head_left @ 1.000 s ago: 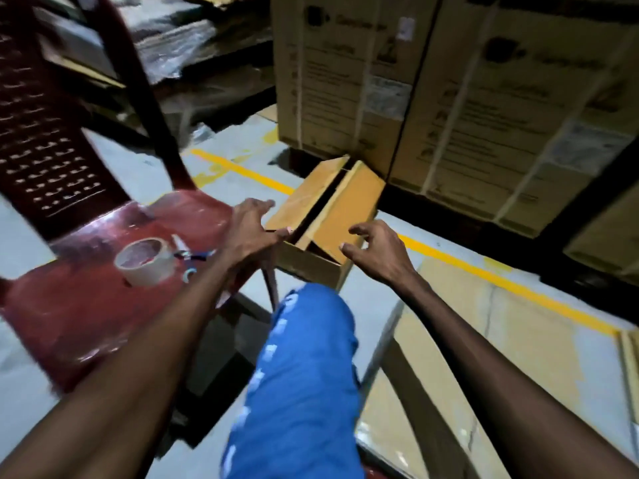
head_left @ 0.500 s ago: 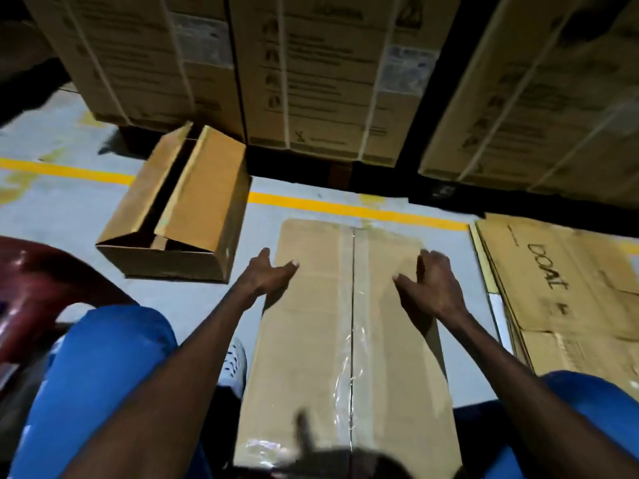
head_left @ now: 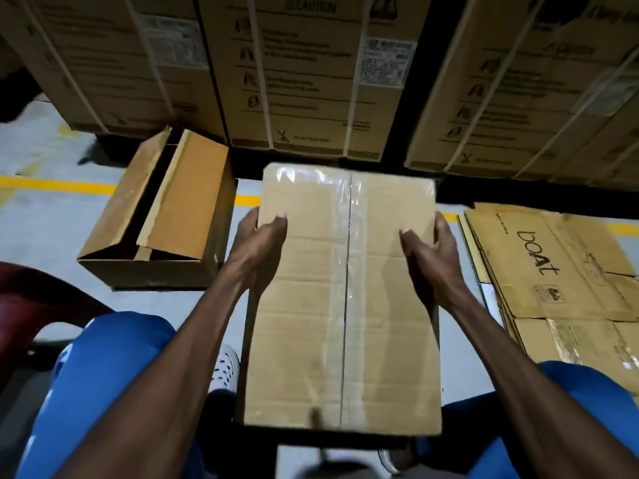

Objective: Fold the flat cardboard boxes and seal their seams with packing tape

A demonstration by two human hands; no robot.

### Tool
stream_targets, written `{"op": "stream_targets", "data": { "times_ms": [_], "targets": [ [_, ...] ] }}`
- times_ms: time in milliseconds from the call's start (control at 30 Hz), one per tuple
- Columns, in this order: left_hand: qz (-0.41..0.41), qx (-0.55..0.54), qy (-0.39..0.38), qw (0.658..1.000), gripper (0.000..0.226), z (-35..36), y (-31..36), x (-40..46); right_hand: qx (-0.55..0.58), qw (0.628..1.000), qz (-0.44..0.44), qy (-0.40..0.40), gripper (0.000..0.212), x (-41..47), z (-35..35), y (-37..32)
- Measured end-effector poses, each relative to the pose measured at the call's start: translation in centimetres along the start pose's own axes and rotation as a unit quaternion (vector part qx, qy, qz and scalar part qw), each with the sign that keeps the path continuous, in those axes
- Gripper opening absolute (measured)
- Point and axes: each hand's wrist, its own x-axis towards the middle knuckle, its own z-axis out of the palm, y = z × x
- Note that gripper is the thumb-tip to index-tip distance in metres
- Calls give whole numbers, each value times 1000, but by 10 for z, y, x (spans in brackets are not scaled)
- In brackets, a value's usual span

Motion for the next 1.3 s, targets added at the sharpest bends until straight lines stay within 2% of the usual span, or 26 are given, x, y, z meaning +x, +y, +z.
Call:
{"op": "stream_targets", "data": {
  "times_ms": [67, 133, 167, 233, 267, 367, 433, 467, 533, 733, 833, 900, 1000, 1133, 1233, 1300],
  "targets": [
    [59, -82, 0, 995, 37, -7, 34, -8, 92, 994, -53, 25, 56, 0, -14, -31],
    [81, -158, -16, 984, 56, -19, 58, -14, 167, 981, -67, 68, 46, -2, -27, -56],
    [75, -183, -23, 980, 74, -26, 67, -16, 206, 974, -46, 78, 46, -3, -32, -64],
    [48, -189, -38, 980, 100, -34, 79, -21, 235, 970, 21, 52, 60, -9, -33, -72],
    [32, -170, -49, 984, 101, -35, 80, -24, 219, 974, 53, 23, 64, -13, -29, -72],
    [17, -68, -73, 995, 73, -22, 68, -35, 158, 985, 75, -13, 54, -27, -5, -58],
    [30, -15, -13, 999, 50, -13, 55, -38, 146, 988, 39, 15, 44, -32, 8, -43],
    [33, -7, 16, 999, 50, -11, 48, -37, 145, 989, 25, 21, 43, -31, 11, -36],
    [33, 3, 27, 999, 54, -10, 34, -32, 141, 989, 20, 28, 40, -32, 12, -28],
    [85, 5, -14, 996, 60, -11, 15, -31, 153, 987, -37, 33, 44, -30, 9, -3],
    [26, 94, -28, 995, 66, -15, -19, -25, 124, 992, -19, 0, 49, -30, 7, 26],
    [-28, 149, -40, 988, 59, -20, -49, -20, 95, 994, 33, -41, 44, -32, 7, 45],
    [-100, 69, -48, 991, 45, -25, -83, -27, 77, 983, 139, -96, 41, -37, 15, 71],
    [-182, 12, -43, 982, 43, -29, -111, -39, 93, 962, 244, -78, 37, -56, 24, 90],
    [-220, 11, -40, 975, 34, -33, -117, -39, 98, 964, 241, -64, 44, -62, 22, 101],
    [-251, 14, -42, 967, 32, -38, -116, -38, 97, 968, 213, -85, 65, -62, 21, 104]
  ]
}}
